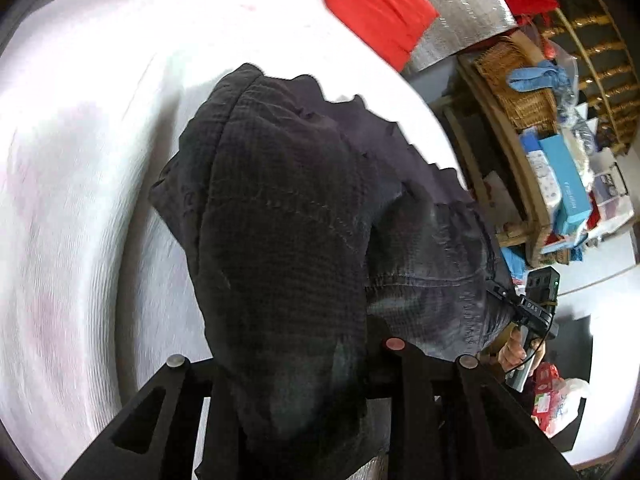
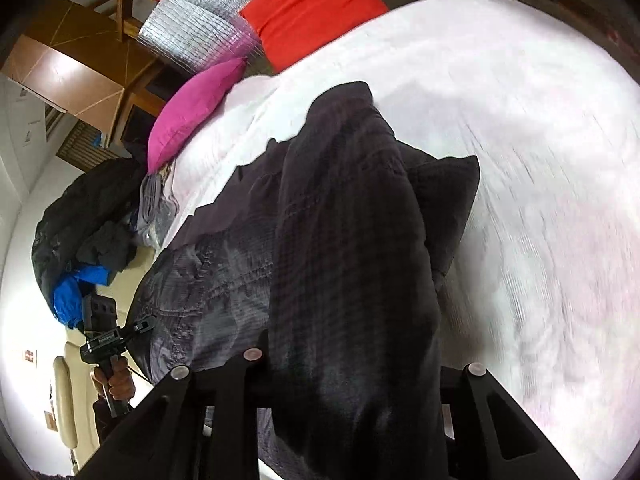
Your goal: Fold large clothes
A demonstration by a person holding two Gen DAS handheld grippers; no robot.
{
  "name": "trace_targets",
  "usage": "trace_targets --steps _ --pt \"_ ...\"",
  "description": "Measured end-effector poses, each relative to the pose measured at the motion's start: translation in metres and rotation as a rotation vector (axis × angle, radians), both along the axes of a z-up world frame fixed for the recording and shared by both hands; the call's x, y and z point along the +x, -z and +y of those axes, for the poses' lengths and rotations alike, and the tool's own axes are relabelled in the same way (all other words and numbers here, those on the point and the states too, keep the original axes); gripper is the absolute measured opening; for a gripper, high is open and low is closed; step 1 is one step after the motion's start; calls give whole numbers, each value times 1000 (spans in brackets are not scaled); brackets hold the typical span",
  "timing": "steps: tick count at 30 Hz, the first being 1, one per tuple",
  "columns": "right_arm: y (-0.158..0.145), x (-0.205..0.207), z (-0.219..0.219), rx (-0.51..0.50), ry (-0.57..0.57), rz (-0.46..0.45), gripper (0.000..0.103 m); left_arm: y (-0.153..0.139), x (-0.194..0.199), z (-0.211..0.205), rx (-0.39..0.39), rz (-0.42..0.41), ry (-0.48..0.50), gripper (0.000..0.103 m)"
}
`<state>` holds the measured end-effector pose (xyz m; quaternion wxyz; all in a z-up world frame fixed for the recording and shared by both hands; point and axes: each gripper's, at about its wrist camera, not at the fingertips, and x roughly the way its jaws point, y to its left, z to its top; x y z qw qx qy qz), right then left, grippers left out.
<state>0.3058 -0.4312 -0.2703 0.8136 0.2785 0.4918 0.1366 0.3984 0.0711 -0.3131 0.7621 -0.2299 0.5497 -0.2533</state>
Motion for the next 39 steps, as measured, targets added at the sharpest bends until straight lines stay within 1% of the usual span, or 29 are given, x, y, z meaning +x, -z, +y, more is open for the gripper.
trace_targets --steps 1,2,3,4,5,6,7,8,9,11,13,15,16,17,19,22,23,26,29,32,35,37,39 --pt "5 0 0 -9 -4 13 38 2 0 2 25 7 -5 35" --pt "11 4 0 -21 8 35 47 5 -1 2 40 18 -12 43" --pt "17 8 -1 -32 29 51 66 8 3 1 71 35 -26 51" --pt "22 13 -3 -46 62 68 72 10 5 1 96 42 -37 56" --pt "27 17 -5 -36 90 82 73 10 4 6 122 44 -58 63" --pt "29 19 -5 -13 101 90 73 9 0 10 143 37 -73 65" --pt "28 20 -5 0 112 91 73 3 -4 8 183 8 -92 65" --pt "22 18 -7 -11 128 76 73 -4 -10 5 228 -29 -110 66" --pt "14 14 -7 -49 147 55 73 -14 -19 3 290 -76 -137 68" --pt "-4 3 -5 -129 182 8 73 -31 -37 -6 410 -178 -180 68" --pt "-21 -13 -4 -223 245 -48 74 -47 -58 -14 542 -275 -236 71" --pt "-40 -29 1 -358 316 -112 75 -59 -75 -15 641 -352 -292 71" --pt "-47 -35 7 -400 331 -137 75 -67 -86 -17 684 -401 -327 71" --pt "-55 -42 16 -421 333 -180 75 -75 -97 -18 713 -439 -363 71" --pt "-63 -48 31 -415 301 -229 75 -89 -111 -20 719 -487 -405 72" --pt "-71 -63 69 -463 226 -304 75 -103 -133 -18 724 -541 -446 73" --pt "-70 -67 81 -478 196 -315 74 -105 -132 -24 730 -551 -449 73" --pt "-60 -68 106 -481 115 -277 74 -110 -140 -26 744 -566 -442 73" --pt "-46 -55 119 -490 88 -219 74 -108 -146 -29 744 -569 -437 73" --pt "-29 -38 123 -471 67 -149 74 -103 -148 -29 754 -551 -430 73" --pt "-7 -23 126 -488 63 -83 74 -88 -138 -32 760 -516 -424 73" --pt "-2 -19 130 -517 56 -70 75 -77 -130 -33 767 -490 -414 73" --pt "-2 -17 131 -531 51 -70 75 -62 -120 -33 773 -442 -397 73"
